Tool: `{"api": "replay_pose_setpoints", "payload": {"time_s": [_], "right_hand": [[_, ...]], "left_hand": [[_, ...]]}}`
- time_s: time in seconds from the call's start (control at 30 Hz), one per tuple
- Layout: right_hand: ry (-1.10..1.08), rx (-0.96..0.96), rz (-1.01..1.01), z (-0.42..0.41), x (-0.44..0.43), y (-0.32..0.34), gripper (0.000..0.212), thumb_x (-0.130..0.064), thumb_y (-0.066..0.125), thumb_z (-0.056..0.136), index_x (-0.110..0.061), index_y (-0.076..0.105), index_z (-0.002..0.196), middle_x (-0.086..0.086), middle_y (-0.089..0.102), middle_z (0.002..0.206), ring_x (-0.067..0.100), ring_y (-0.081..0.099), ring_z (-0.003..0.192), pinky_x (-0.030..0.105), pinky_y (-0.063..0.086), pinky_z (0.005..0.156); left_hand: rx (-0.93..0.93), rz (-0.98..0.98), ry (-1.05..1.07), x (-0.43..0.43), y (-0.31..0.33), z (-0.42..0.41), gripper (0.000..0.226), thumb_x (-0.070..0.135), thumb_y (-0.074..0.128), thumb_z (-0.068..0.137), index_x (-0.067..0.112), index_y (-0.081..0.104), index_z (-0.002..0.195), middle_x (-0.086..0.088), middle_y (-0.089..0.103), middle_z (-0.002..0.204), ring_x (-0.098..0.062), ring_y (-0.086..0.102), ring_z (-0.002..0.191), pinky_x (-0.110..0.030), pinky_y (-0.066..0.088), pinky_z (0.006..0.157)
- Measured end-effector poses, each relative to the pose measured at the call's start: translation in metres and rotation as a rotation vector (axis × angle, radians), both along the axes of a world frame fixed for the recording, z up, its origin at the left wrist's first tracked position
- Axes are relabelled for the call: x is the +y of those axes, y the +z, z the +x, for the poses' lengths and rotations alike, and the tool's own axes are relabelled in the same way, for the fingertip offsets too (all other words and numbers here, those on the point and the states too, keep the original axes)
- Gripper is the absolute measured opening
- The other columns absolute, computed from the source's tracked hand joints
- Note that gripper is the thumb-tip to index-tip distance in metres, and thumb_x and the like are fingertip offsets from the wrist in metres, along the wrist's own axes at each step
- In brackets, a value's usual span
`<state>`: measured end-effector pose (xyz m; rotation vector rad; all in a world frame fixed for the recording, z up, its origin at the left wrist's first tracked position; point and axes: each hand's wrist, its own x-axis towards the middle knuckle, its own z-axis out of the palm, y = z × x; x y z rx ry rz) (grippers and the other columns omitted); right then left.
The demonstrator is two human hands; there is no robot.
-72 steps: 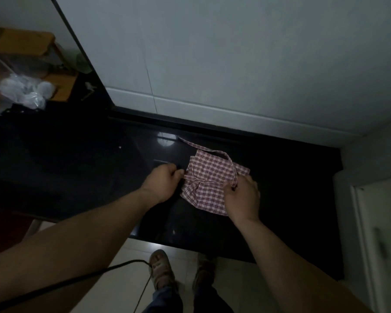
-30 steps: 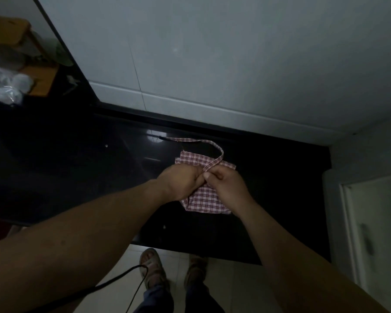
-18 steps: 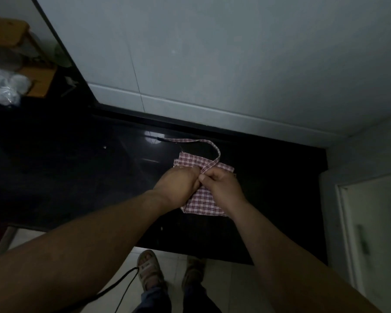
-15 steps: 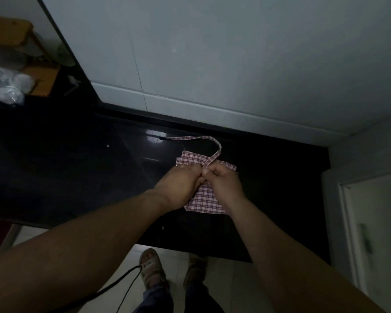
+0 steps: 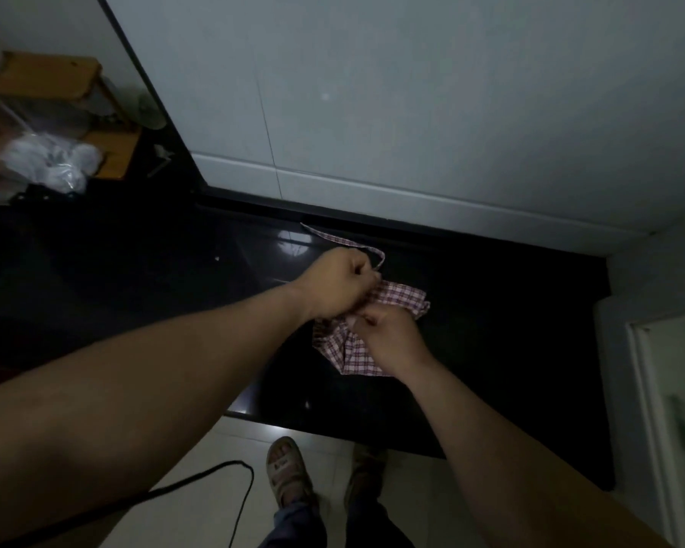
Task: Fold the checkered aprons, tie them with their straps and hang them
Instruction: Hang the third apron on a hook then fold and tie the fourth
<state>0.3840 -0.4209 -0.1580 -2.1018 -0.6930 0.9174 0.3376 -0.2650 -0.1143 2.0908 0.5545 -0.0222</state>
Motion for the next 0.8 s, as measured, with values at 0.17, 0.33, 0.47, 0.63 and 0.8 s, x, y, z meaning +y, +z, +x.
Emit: {"api": "replay_pose_setpoints", "payload": {"time_s": [0.17, 0.33, 0.47, 0.63, 0.8], "right_hand": [[-0.088, 0.173, 0.034, 0.011, 0.0, 0.005, 0.022, -0.006, 0.066, 0.092, -0.02, 0.078, 0.102, -0.006, 0.078, 0.096, 0.009, 0.072, 0.093, 0.028, 0.057, 0.082], [-0.172, 0.271, 0.118, 0.012, -0.002, 0.008, 0.018, -0.006, 0.067, 0.095, -0.019, 0.072, 0.084, 0.001, 0.074, 0.081, 0.013, 0.065, 0.074, 0.036, 0.053, 0.076], [-0.208, 0.317, 0.129, 0.015, -0.002, 0.01, 0.008, -0.01, 0.068, 0.098, -0.016, 0.073, 0.097, -0.002, 0.074, 0.083, 0.008, 0.067, 0.073, 0.023, 0.053, 0.067], [-0.211, 0.365, 0.124, 0.021, -0.006, 0.012, 0.01, -0.007, 0.067, 0.098, -0.008, 0.071, 0.107, 0.009, 0.075, 0.092, 0.014, 0.069, 0.078, 0.019, 0.055, 0.065], [-0.156, 0.365, 0.1, 0.026, -0.008, 0.015, 0.015, -0.006, 0.067, 0.097, -0.005, 0.067, 0.112, 0.013, 0.074, 0.096, 0.01, 0.069, 0.075, 0.021, 0.056, 0.068]], "left_hand": [[0.08, 0.277, -0.3, -0.013, 0.001, -0.008, 0.028, 0.054, 0.052, 0.102, 0.027, 0.056, 0.105, 0.012, 0.068, 0.087, -0.011, 0.066, 0.081, -0.034, 0.05, 0.082], [0.226, 0.488, -0.265, -0.019, -0.003, -0.042, 0.027, 0.043, 0.041, 0.107, 0.02, 0.043, 0.122, -0.01, 0.071, 0.114, -0.035, 0.069, 0.1, -0.041, 0.047, 0.084], [0.296, 0.136, -0.091, -0.021, -0.006, -0.038, 0.02, 0.028, 0.057, 0.101, 0.022, 0.064, 0.083, 0.002, 0.07, 0.083, -0.021, 0.069, 0.081, -0.03, 0.051, 0.068], [0.271, -0.047, -0.133, -0.005, -0.014, -0.027, 0.012, 0.021, 0.074, 0.094, 0.02, 0.08, 0.084, 0.008, 0.077, 0.084, -0.004, 0.069, 0.079, -0.02, 0.054, 0.077], [0.186, -0.171, -0.212, 0.004, -0.03, -0.028, 0.004, 0.01, 0.079, 0.091, 0.011, 0.076, 0.088, 0.017, 0.071, 0.074, 0.006, 0.064, 0.071, -0.011, 0.049, 0.071]]}}
